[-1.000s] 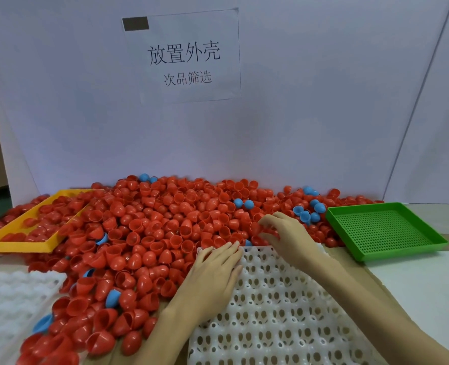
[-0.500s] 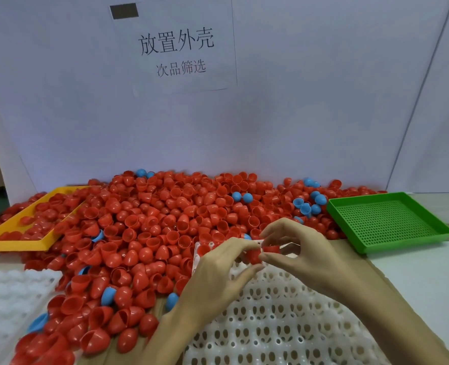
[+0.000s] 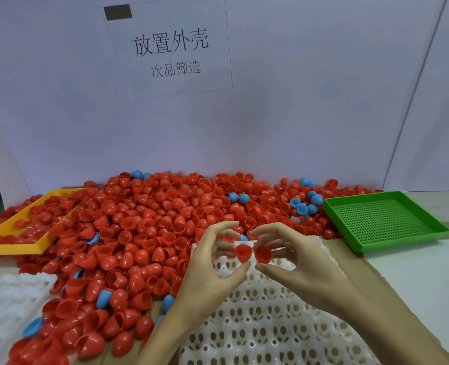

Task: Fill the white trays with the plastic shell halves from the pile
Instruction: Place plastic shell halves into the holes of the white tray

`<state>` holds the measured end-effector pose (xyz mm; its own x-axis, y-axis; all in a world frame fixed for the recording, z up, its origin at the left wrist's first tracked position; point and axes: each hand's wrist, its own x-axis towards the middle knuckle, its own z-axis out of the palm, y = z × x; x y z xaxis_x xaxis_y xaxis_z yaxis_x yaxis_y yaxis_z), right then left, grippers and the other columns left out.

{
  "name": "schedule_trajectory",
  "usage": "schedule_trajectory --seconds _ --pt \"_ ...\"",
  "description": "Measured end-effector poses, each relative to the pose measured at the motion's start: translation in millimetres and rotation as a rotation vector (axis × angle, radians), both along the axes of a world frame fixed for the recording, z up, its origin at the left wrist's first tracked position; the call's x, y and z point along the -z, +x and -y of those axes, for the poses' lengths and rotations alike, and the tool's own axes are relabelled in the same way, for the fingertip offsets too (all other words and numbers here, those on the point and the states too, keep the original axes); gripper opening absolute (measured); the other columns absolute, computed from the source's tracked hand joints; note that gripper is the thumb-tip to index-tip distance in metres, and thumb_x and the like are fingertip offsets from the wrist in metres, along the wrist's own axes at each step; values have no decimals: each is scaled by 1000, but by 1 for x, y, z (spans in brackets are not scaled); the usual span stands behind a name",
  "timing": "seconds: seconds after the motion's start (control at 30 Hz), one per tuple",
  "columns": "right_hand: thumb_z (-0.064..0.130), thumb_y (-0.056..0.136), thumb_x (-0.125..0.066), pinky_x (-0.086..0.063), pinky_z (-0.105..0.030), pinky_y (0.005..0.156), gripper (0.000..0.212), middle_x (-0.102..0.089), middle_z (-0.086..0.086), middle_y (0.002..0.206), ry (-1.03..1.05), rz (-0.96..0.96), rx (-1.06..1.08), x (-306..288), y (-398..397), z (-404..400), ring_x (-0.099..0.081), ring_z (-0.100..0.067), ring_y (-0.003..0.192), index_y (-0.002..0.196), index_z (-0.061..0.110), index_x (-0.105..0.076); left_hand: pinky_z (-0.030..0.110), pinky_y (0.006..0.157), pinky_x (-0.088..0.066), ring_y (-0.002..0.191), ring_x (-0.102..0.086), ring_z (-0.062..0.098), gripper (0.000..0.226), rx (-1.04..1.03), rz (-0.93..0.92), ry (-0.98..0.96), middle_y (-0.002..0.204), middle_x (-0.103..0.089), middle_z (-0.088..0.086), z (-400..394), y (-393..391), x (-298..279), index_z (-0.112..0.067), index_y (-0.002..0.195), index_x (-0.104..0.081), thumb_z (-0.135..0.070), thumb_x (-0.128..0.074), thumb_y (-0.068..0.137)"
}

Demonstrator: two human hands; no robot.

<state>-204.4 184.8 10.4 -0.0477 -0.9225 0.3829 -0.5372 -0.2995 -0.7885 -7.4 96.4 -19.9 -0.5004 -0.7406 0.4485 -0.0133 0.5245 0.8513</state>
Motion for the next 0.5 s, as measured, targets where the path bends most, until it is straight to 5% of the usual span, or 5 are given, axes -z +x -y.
schedule_trajectory --seconds 0.33,0.5 --pt "17 88 -84 -58 -24 92 48 -71 14 116 -10 -47 -7 0 2 1 -68 -12 113 126 42 -66 21 102 -50 121 -67 17 51 -6 -82 -30 120 -71 -10 -2 0 -5 -41 130 -61 -27 -85 87" --pt "30 91 -80 -60 -27 84 34 -73 13 110 -7 9 10 1 4 1 -72 -12 104 122 37 -68 27 100 -54 118 -68 17 35 -21 -92 0 117 -73 -9 -3 -1 -5 -38 121 -64 -28 -80 93"
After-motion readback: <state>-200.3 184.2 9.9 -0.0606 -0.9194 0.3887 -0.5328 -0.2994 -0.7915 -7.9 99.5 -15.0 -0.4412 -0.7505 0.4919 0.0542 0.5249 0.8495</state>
